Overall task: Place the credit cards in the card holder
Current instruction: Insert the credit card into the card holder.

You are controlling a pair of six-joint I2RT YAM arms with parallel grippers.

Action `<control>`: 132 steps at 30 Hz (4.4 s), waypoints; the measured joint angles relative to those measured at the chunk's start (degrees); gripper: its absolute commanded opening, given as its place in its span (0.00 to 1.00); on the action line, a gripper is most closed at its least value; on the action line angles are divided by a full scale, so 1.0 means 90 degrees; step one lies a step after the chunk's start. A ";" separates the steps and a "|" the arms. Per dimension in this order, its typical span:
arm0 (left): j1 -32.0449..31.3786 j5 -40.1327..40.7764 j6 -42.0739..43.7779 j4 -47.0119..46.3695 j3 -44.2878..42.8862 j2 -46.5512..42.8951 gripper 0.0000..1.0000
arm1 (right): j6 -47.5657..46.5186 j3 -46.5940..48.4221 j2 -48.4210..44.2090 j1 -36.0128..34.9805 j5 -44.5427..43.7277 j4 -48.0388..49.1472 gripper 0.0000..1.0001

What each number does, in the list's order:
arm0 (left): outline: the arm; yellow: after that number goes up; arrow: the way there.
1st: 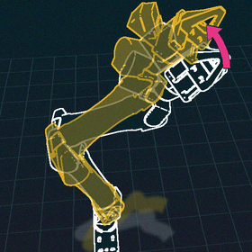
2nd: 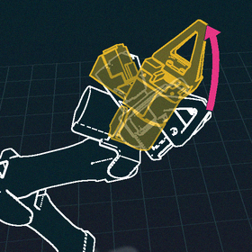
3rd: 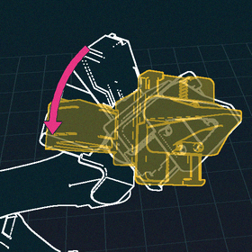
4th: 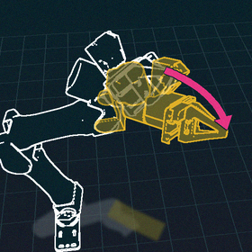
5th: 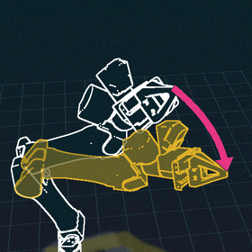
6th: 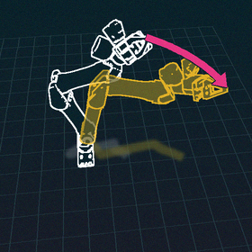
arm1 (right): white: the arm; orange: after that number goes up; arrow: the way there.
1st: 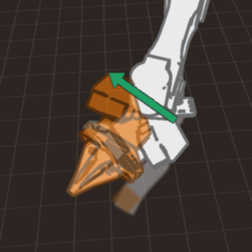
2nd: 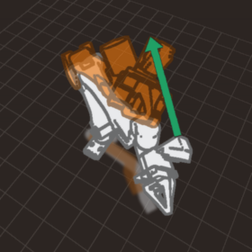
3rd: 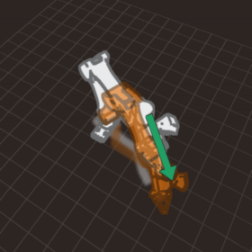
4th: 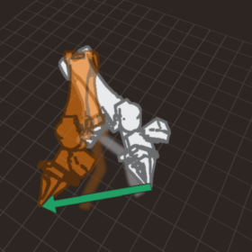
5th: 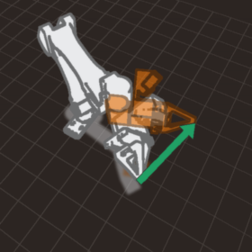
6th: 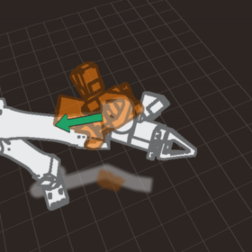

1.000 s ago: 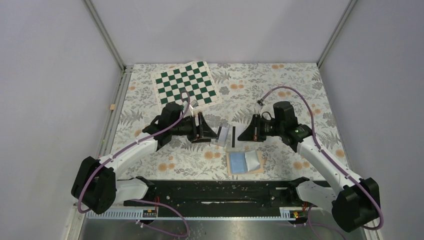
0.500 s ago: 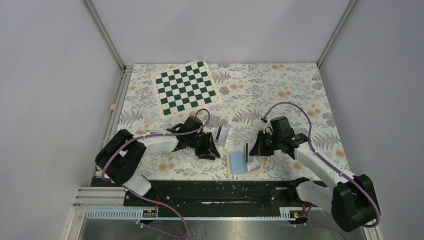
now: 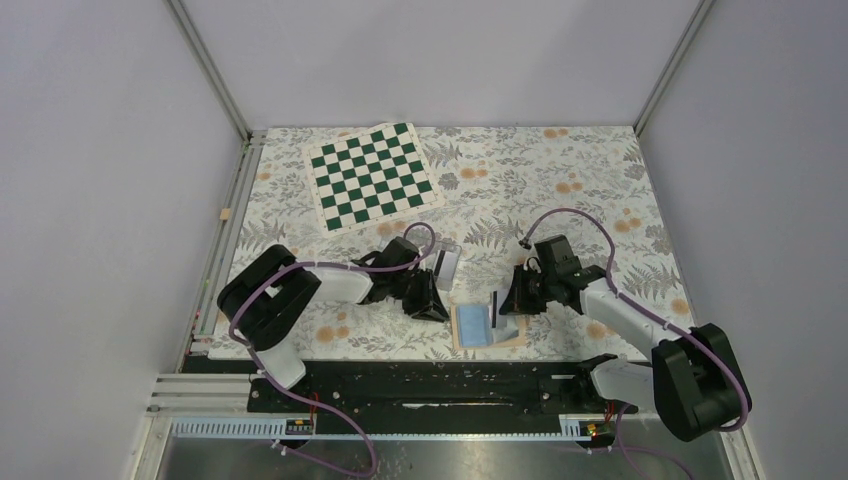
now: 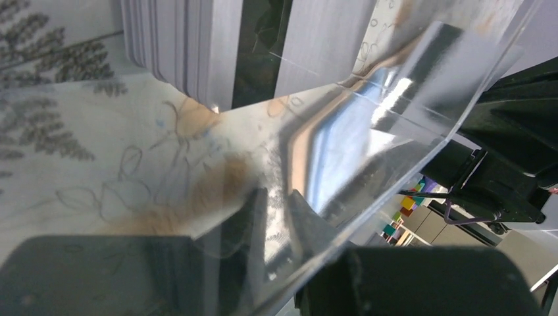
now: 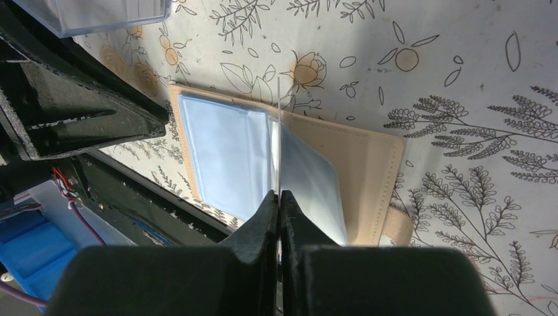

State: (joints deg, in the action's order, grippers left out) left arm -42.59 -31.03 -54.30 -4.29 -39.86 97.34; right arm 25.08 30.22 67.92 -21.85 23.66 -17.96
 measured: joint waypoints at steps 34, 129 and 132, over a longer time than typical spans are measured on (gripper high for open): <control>-0.0180 0.0216 0.0100 -0.0299 -0.0260 0.0328 0.03 | 0.0607 -0.0427 0.0384 0.0049 0.0811 0.0940 0.00; -0.0194 0.0406 -0.0466 0.0119 -0.0022 0.0032 0.00 | 0.0461 0.0214 0.2016 0.0177 0.2130 0.0121 0.00; -0.0194 0.0406 -0.0466 0.0121 -0.0027 0.0036 0.00 | 0.0505 0.0121 0.1579 0.0177 0.1836 -0.0019 0.00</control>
State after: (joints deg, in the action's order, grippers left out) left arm -44.34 -27.38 -58.50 -3.20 -40.10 97.67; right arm 29.63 31.31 82.13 -20.25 40.18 -18.13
